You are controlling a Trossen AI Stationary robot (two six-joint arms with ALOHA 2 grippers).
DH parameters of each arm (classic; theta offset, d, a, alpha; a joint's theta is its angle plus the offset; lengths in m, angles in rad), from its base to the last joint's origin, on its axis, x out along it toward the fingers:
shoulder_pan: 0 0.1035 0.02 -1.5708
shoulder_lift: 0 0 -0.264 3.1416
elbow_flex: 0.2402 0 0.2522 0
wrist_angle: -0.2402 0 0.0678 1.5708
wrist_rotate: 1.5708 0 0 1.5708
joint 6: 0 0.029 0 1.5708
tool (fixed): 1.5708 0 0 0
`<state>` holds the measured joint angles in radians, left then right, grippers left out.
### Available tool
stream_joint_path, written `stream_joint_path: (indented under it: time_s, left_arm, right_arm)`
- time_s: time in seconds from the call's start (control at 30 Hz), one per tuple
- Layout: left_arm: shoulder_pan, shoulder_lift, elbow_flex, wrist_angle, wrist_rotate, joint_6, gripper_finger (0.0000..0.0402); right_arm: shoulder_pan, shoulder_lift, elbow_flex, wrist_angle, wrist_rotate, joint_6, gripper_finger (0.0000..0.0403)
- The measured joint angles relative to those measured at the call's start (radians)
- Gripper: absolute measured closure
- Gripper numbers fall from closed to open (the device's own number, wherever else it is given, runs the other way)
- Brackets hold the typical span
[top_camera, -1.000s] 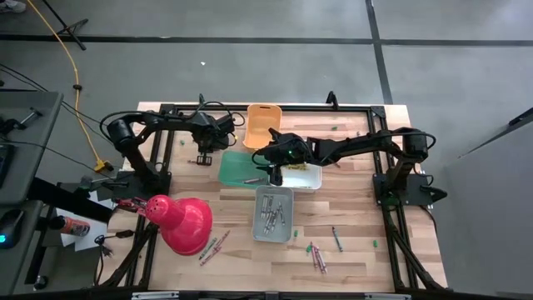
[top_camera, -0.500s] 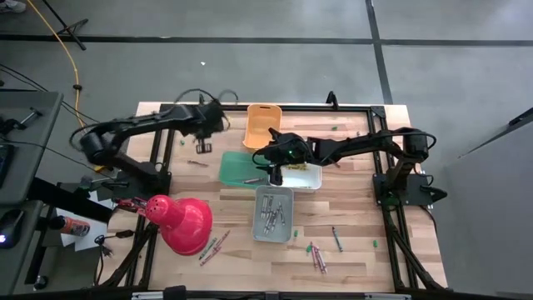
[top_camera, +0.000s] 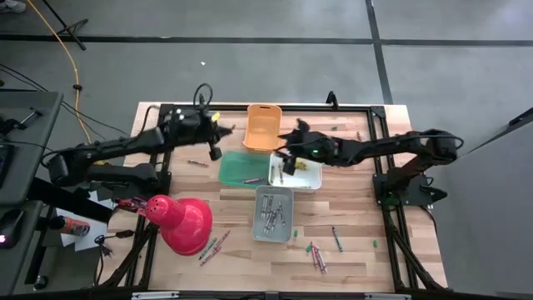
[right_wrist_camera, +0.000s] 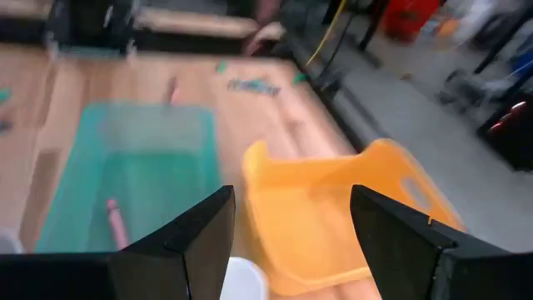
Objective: Sort crayons
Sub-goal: Put the pink crayon into the blue bin
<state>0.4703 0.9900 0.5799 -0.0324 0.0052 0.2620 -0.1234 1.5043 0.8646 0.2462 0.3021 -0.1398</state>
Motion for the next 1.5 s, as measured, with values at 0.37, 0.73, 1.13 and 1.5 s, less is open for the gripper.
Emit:
stream_joint_path:
  time_s: [0.37, 0.73, 1.13, 1.5]
  left_arm:
    - [-0.292, 0.054, -0.272, 0.779, 0.072, -0.181, 0.0401]
    - [-0.348, 0.109, -0.23, 0.791, 0.059, -0.121, 0.0401]
    - [-0.32, 0.11, -0.23, 0.785, 0.062, -0.115, 0.0401]
    - [-0.319, 0.11, -0.23, 0.779, 0.071, -0.101, 0.0401]
  right_arm:
    - [0.002, -0.244, -0.269, 0.407, -0.238, 0.057, 0.0169]
    - [0.002, -0.243, -0.271, 0.424, -0.338, 0.053, 0.0169]
    - [0.002, -0.242, -0.271, 0.407, -0.34, 0.053, 0.0169]
    - [0.002, -0.242, -0.271, 0.386, -0.34, 0.09, 0.0169]
